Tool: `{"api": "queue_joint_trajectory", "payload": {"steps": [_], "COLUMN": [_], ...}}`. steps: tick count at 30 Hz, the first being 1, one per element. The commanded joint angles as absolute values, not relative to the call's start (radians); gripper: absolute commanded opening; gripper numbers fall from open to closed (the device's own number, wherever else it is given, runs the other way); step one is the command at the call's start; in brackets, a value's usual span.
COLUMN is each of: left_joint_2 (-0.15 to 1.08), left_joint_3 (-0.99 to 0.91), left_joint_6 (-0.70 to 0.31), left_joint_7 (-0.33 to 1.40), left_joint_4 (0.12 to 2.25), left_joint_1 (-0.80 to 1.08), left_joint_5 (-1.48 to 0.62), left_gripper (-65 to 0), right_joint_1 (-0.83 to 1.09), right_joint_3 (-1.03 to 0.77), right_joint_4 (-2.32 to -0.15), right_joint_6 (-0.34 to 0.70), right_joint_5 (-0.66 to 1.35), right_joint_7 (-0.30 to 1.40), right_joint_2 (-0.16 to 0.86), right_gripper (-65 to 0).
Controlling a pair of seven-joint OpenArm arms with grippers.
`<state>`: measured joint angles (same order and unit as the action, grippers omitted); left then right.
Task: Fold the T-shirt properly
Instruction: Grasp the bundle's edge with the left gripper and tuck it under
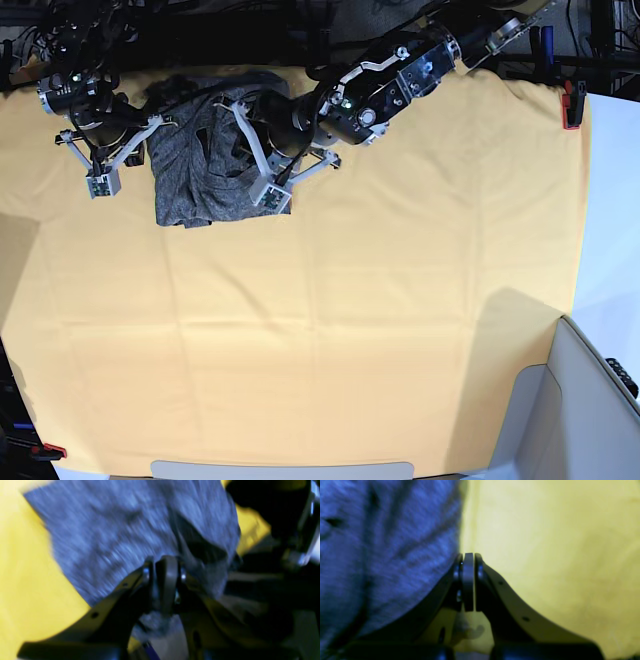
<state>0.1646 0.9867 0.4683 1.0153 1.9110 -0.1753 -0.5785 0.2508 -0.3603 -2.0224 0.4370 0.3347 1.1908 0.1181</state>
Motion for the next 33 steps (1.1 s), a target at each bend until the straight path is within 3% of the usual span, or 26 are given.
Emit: {"api": "queue_joint_trajectory", "payload": {"steps": [1, 11, 25, 33], "left_joint_2": [0.159, 0.157, 0.127, 0.096], "left_joint_3": [1.0, 1.03, 1.05, 1.052], "left_joint_6": [0.466, 0.464, 0.464, 0.461], "left_joint_7": [0.977, 0.852, 0.828, 0.826], "left_joint_4": [1.925, 1.84, 1.797, 1.794], "left_joint_1": [-0.191, -0.186, -0.185, -0.186], "left_joint_5": [-0.573, -0.455, -0.437, -0.437], "left_gripper": [-57.8, -57.8, -57.8, -57.7], "right_joint_1": [0.246, 0.254, 0.277, 0.291], "right_joint_3": [-0.361, -0.374, -0.372, -0.371], "right_joint_4": [-2.031, -2.032, -2.048, -2.045], "right_joint_6": [0.435, 0.435, 0.435, 0.435], "right_joint_5": [0.32, 0.239, 0.539, 0.564], "right_joint_7": [1.175, 1.161, 1.102, 1.104], "right_joint_2": [0.125, 0.104, 0.102, 0.099], "right_gripper": [-65.0, -65.0, -65.0, -65.0]}}
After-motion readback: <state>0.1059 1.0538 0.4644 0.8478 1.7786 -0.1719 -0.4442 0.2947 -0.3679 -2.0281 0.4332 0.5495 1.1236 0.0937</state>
